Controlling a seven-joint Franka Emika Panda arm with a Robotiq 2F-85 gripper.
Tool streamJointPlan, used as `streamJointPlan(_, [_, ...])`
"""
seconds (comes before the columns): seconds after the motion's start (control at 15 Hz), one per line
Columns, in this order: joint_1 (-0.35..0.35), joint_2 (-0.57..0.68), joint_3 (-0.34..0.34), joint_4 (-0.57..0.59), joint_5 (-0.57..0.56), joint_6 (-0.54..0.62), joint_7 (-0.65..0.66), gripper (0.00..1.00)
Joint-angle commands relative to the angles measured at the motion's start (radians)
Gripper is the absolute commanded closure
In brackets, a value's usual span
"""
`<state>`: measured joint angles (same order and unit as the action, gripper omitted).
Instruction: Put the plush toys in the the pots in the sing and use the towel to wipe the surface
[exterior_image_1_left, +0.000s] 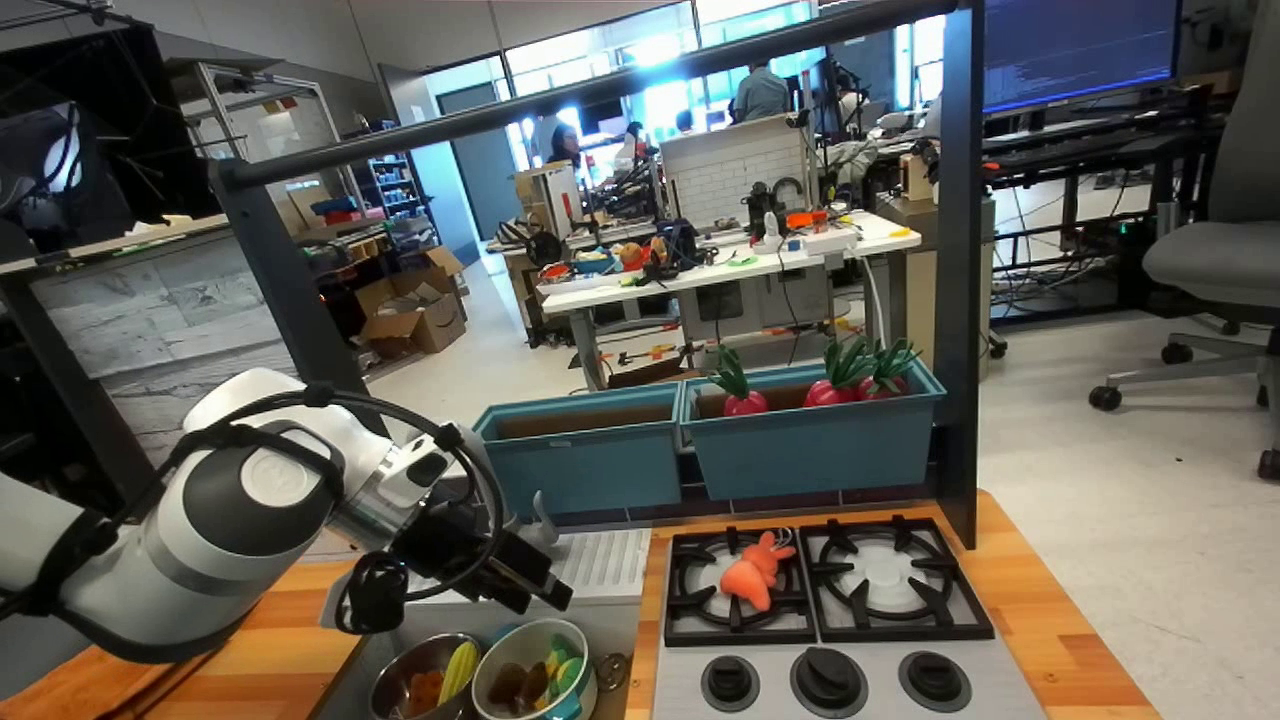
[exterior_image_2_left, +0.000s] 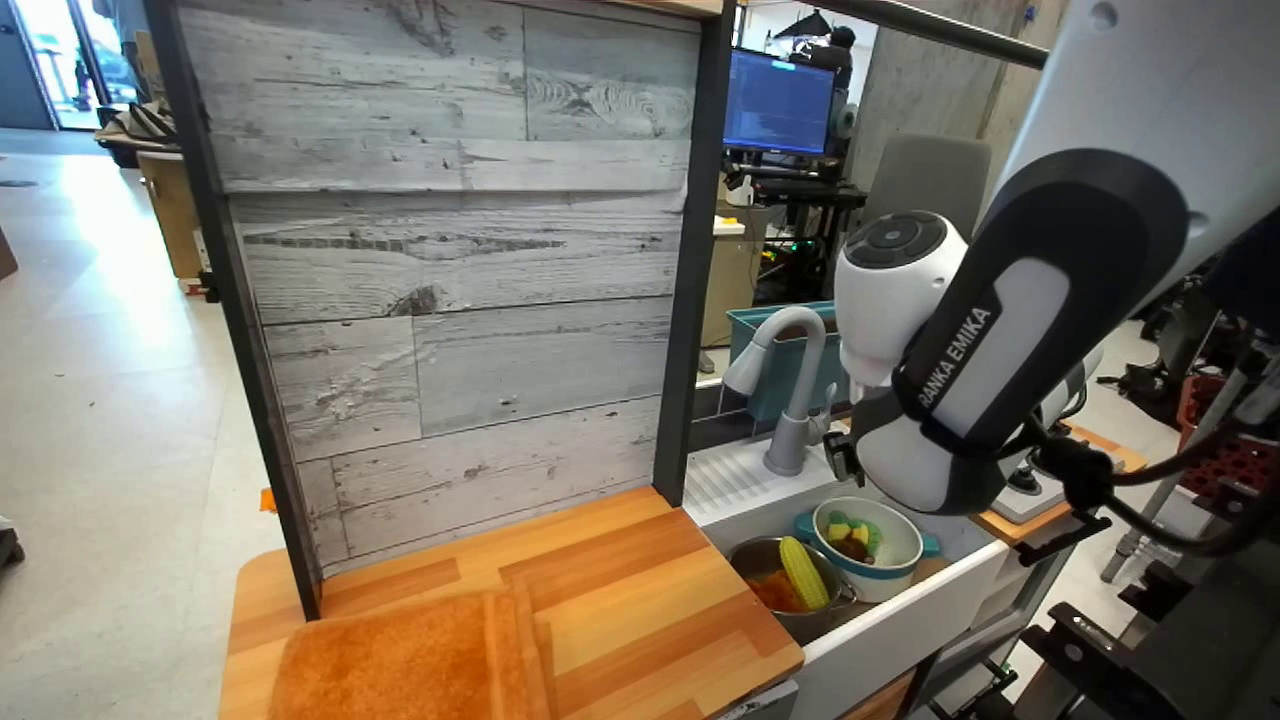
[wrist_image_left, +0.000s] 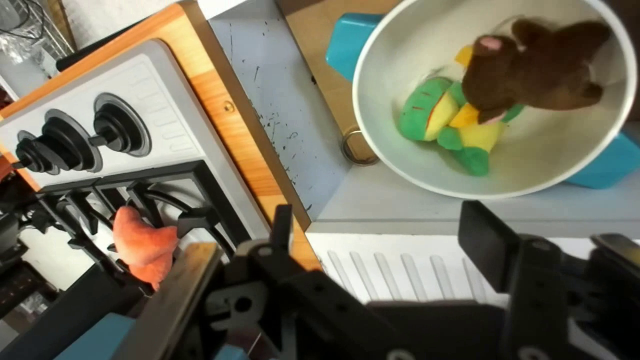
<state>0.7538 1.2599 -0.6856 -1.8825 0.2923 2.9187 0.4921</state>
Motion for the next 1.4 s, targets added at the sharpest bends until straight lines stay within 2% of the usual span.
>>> streamJointPlan(0.0, [-0.018, -0.019, 0.01, -0.002, -0.054, -0.004, 0.031, 0.0])
streamJointPlan(0.07, [0.001, -0.015, -0.016, -0.01, -0.07, -0.049, 0.039, 0.01])
streamJointPlan(0.2, [0.013, -0.016, -0.061, -0.038, -0.082, -0.065, 0.076, 0.0])
streamJointPlan(0.4, [-0.052, -0.055, -0.091, -0.085, -0.074, -0.02, 0.07, 0.0])
streamJointPlan(0.53, [-0.137, -0.072, -0.093, -0.081, -0.042, 0.022, 0.086, 0.0])
streamJointPlan(0.6, [-0.209, -0.088, -0.07, -0.057, -0.034, 0.049, 0.076, 0.0])
streamJointPlan(0.87, [-0.403, -0.016, -0.013, 0.103, 0.002, 0.073, 0.157, 0.0])
streamJointPlan(1.07, [-0.496, 0.002, 0.042, 0.178, 0.023, 0.118, 0.237, 0.0])
streamJointPlan(1.13, [-0.512, 0.007, 0.058, 0.191, 0.033, 0.151, 0.261, 0.05])
streamJointPlan(1.2, [-0.525, 0.015, 0.072, 0.204, 0.044, 0.187, 0.285, 0.28])
streamJointPlan(1.33, [-0.539, 0.033, 0.097, 0.223, 0.079, 0.268, 0.327, 0.32])
